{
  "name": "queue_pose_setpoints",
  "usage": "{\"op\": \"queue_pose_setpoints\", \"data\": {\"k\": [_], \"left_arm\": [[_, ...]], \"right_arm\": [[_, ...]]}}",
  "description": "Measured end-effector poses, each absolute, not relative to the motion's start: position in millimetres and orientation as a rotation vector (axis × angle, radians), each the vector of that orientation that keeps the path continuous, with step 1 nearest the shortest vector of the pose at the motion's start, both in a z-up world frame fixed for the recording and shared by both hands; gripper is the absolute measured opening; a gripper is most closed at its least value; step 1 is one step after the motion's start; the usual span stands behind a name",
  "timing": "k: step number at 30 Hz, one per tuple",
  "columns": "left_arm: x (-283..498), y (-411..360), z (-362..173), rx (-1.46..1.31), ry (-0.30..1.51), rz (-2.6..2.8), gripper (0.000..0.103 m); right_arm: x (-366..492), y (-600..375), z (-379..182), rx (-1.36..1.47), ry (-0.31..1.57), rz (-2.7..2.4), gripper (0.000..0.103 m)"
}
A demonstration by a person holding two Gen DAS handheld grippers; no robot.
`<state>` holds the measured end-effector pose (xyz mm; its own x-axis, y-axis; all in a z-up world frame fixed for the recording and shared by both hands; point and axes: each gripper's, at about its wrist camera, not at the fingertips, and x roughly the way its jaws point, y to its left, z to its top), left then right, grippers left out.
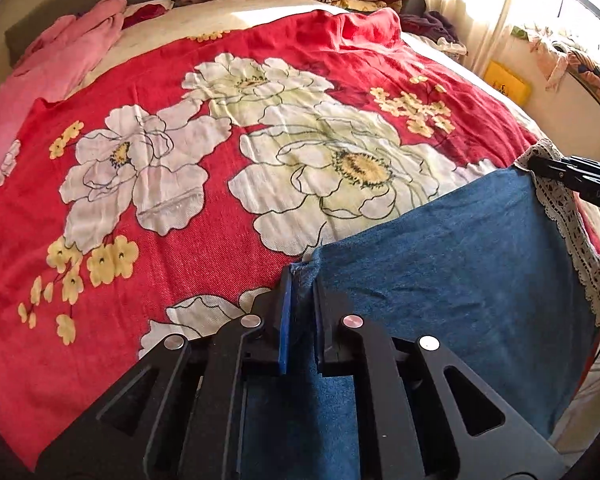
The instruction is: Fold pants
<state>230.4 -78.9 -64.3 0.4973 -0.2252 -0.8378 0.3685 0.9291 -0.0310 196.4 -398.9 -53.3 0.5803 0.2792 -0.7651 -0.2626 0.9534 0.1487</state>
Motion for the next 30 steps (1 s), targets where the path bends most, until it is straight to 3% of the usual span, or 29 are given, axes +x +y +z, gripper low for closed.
{"op": "queue_pose_setpoints", "data": {"k": [3,4,5,6,9,11,13,19,30], "left_arm": [[232.9,-71.8,-66.6,0.11,0.991,-0.362,0.008],[232.2,-67.9,-63.1,0.091,0.989,-0.358,0.016],[230.6,-64.3,-59.2,0.083,0.989,-0.348,0.028],[227.6,-58.5,-54.0,0.074,0.987,-0.334,0.033],[210.8,-38.7,-33.7,0.009,0.956,-0.339,0.042],[190.9,-25.3,-17.7,0.001,0.909,-0.318,0.06],[170.7,-14.8,-5.8,0.01,0.865,-0.285,0.067],[115.3,20.4,15.1,-0.015,0.813,-0.221,0.08],[63.5,68.3,23.0,-0.031,0.801,-0.076,0.081]], "right_arm": [[194.2,-399.7,-56.4,0.012,0.887,0.291,0.032],[190.4,-404.9,-51.4,0.033,0.882,0.278,0.04],[183.7,-412.1,-44.3,0.056,0.871,0.257,0.043],[176.1,-418.2,-37.3,0.071,0.858,0.244,0.045],[138.5,-441.0,-15.1,0.109,0.806,0.227,0.049],[113.6,-450.8,-7.0,0.13,0.794,0.226,0.05],[88.1,-459.7,-3.6,0.158,0.792,0.228,0.05],[41.3,-463.1,-13.0,0.222,0.836,0.249,0.05],[40.6,-430.7,-48.7,0.253,0.948,0.294,0.05]]}}
